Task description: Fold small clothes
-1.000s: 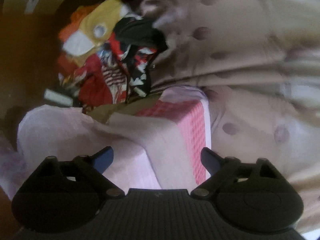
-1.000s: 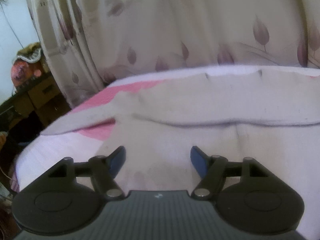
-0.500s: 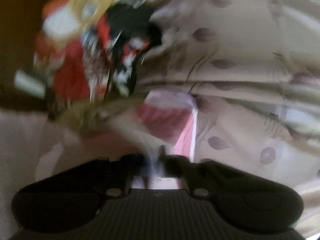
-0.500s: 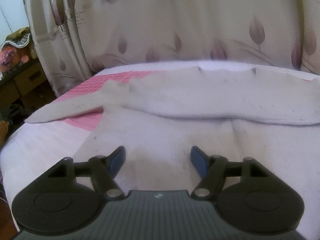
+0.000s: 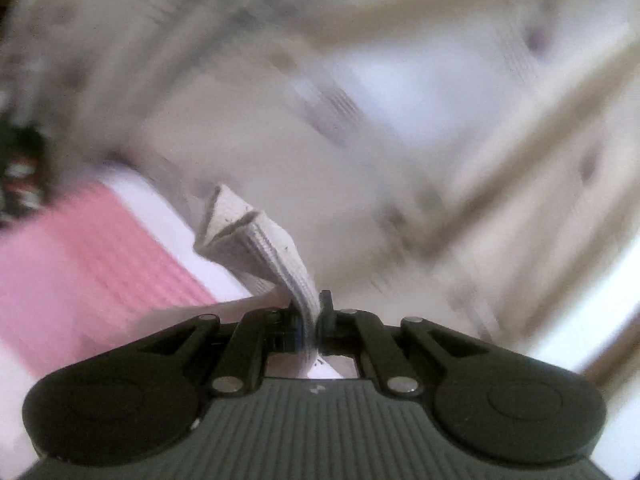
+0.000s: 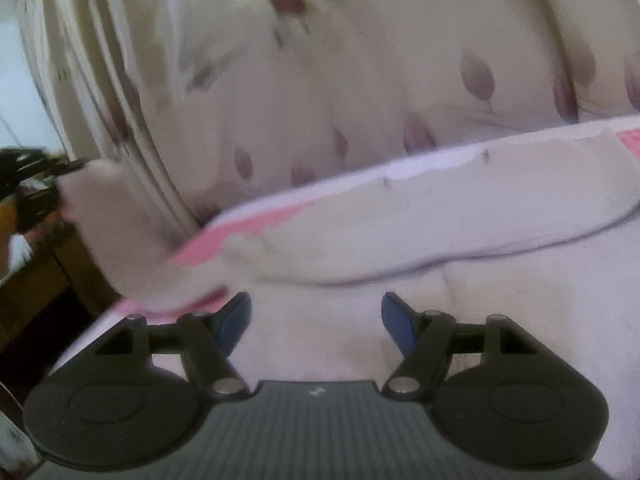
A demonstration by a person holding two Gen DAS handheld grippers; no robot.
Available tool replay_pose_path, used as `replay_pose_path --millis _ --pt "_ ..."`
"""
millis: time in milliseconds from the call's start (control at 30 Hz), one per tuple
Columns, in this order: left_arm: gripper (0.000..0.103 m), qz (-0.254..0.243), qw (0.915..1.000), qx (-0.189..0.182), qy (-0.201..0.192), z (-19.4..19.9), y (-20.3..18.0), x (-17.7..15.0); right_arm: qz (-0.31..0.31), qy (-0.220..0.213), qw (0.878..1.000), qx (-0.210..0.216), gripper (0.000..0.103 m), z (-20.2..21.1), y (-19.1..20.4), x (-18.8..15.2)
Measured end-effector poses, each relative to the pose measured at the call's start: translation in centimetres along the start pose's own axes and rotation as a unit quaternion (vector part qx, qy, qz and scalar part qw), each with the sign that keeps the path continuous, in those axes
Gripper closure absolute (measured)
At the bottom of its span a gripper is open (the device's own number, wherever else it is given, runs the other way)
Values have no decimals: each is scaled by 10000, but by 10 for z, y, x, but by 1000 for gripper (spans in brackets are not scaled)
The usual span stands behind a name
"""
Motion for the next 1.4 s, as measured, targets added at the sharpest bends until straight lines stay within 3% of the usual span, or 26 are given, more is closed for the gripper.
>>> replay_pose_path --millis 167,300,433,533,600,667,767,867,933,1000,1133,1233,1267,1300,1333,1400 --pt "98 -671 9930 -321 915 -98 -110 -91 104 -14 9999 -117 31 37 -19 5" --pt "98 -1015 9814 -463 1563 -171 -159 -176 301 -177 9989 -319 31 74 -44 12" --pt "98 -1297 9696 -463 2021 -235 -180 -249 196 -365 9982 -430 31 104 -76 14" --pt "96 -1522 9562 -775 2377 -272 -185 -301 154 -419 9973 -579 31 115 -98 11" --pt "79 -1637 9520 -866 2438 -287 -181 -323 52 -450 9971 -618 31 123 -114 9" --pt "24 -1559 9558 -889 2328 -290 -175 -328 -98 -506 9967 -631 31 128 -126 9" --pt "0 -1000 9748 -1130 1645 -261 -162 -308 -238 -560 9963 -611 31 133 -140 13" --pt "1 -809 9837 -940 1304 -234 -138 -284 -228 -570 9965 -576 31 133 -145 23" --pt "1 -985 9876 -694 1005 -211 -112 -276 -359 -569 9965 -502 31 132 -148 36" --pt "3 -1405 9873 -110 728 -192 -80 -267 -529 -397 9967 -471 31 124 -153 52" --pt "8 -1939 9783 564 466 -171 -19 -265 -484 32 9929 -1088 31 105 -177 75" --pt "8 -1537 9853 674 331 -170 10 -267 -138 200 9862 -1635 31 83 -200 87" --pt "7 -1307 9888 666 284 -165 19 -265 -163 356 9845 -1710 34 73 -210 87" --pt "6 -1188 9906 646 208 -166 22 -262 -210 464 9841 -1704 48 64 -218 85" --pt "4 -1166 9908 676 95 -167 23 -258 -266 632 9835 -1675 54 52 -224 81" --pt "3 -1137 9904 787 10 -166 22 -255 -261 984 9773 -1860 62 31 -237 70"
Point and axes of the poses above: each gripper's, at about its wrist camera, not at the fingertips, and z roughly against the way its jaws point, y to its left, x to its top, the point moved 10 cm from there along -z, roughly the way its jaws point, and after that the axes turned 3 degrees about y, right-handed, at the moved point
